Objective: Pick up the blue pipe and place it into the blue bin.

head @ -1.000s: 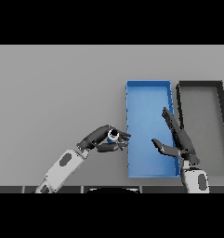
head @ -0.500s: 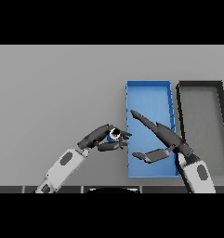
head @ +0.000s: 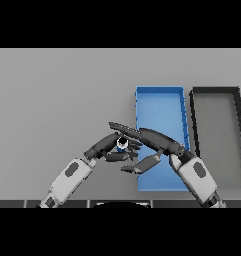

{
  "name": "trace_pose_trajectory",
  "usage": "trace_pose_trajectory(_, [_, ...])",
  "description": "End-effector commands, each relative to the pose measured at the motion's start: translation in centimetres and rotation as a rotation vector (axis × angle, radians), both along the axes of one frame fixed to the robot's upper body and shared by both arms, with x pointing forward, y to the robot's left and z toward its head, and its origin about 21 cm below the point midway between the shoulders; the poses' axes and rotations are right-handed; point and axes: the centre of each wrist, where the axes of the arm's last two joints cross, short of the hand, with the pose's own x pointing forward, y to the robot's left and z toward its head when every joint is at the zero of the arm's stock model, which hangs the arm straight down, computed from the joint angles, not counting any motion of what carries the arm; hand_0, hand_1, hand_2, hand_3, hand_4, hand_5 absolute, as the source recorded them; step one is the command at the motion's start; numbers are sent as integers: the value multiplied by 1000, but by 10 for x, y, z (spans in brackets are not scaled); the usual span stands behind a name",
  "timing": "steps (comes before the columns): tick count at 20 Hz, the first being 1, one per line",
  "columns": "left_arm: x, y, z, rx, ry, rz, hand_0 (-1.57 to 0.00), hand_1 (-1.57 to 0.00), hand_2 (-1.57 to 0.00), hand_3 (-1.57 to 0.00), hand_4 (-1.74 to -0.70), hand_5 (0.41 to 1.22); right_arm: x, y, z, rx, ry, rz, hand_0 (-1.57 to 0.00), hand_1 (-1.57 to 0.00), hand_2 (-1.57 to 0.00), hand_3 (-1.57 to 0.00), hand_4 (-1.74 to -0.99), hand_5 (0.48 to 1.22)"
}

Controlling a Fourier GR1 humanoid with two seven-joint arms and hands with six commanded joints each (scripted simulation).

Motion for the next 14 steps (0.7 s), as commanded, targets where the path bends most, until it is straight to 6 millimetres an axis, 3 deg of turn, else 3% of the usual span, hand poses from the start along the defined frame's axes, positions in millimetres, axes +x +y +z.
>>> trace_pose_trajectory(1, [2, 1, 1, 10, 4, 2, -1571, -1571, -1571, -1504, -1730, 1221, 5, 4, -1, 2, 6, 0, 1, 1, 1, 1, -1233, 528])
trace_pose_trajectory(8, [0, 2, -5, 4, 37, -40, -1571, -1571, -1571, -1474, -1720, 1221, 27, 35, -3, -35, 29, 54, -14, -36, -68, -11, -1241, 516])
trace_pose_trajectory(9, [3, 0, -1, -5, 29, -47, -1571, -1567, -1571, -1395, -1717, 1221, 30, 39, -1, -31, 31, 73, -54, -83, -115, -43, -1268, 519])
trace_pose_trajectory(10, [5, 3, 0, -7, -19, -44, -1496, -1393, -1367, -1150, -1630, 1221, 31, 43, -3, -41, 33, 85, -138, -166, -193, -106, -1308, 523])
trace_pose_trajectory(12, [3, 7, 2, 141, -58, -14, -993, -895, -875, -736, -1587, 1221, 33, 45, 0, -62, 28, 103, -478, -500, -500, -375, -1390, 538])
trace_pose_trajectory(13, [2, 4, 4, 139, -74, -1, -879, -828, -796, -667, -1611, 1221, 33, 48, 1, -60, 25, 127, -697, -714, -714, -562, -1453, 551])
trace_pose_trajectory(14, [1, 4, 3, 119, -79, -2, -895, -867, -845, -656, -1637, 1221, 31, 48, 1, -53, 32, 145, -872, -886, -886, -701, -1503, 573])
